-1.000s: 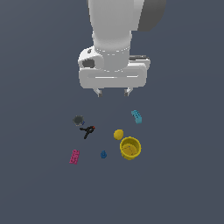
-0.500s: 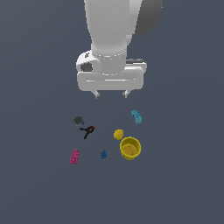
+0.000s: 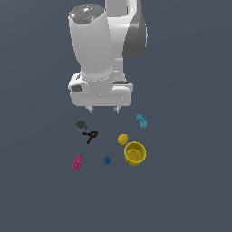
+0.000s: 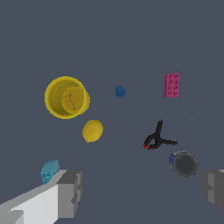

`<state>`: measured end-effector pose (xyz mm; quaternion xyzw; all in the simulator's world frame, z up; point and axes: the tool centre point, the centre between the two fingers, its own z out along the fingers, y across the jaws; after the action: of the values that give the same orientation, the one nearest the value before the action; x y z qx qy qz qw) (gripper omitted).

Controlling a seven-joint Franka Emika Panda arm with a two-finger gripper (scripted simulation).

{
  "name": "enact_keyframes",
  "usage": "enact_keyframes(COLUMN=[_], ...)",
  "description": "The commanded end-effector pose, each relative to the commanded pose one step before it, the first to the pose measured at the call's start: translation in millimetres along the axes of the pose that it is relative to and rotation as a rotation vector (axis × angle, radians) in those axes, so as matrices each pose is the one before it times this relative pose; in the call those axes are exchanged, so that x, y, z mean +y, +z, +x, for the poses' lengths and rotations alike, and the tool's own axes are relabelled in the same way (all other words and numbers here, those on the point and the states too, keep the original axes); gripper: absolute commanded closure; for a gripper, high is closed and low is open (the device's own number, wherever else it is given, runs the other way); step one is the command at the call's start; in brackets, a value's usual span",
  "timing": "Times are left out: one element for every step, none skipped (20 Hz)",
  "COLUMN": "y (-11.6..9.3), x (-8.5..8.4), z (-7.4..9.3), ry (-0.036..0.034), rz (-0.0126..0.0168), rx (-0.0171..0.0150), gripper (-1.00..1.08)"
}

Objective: Pick up a designated object from a clutter of objects.

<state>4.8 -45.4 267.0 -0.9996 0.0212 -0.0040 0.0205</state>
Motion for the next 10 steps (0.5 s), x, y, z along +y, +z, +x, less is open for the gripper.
enact_keyframes(y=[21.05, 9.33, 9.77, 10.0, 9.91, 9.81, 9.71, 9.61, 9.5, 9.39], x=[18.14, 8.13, 8.63, 8.91, 8.91, 8.93, 8.9, 8.9, 8.9, 8.86], z=[-2.16, -1.31, -1.67, -2.03, -2.34, -2.64, -2.94, -3.24, -3.54, -3.83], ry=[0.01789, 0.00797, 0.00853, 0.00886, 0.00891, 0.009, 0.009, 0.00907, 0.00912, 0.00911], rz=[0.00188, 0.00048, 0.00024, -0.00005, -0.00036, -0.00067, -0.00098, -0.0013, -0.00162, -0.00193], rx=[0.00026, 0.00036, 0.00038, 0.00038, 0.00036, 0.00034, 0.0003, 0.00026, 0.00021, 0.00015], gripper=[-0.92, -0.92, -0.92, -0.92, -0.92, -0.92, -0.92, -0.92, -0.92, -0.92])
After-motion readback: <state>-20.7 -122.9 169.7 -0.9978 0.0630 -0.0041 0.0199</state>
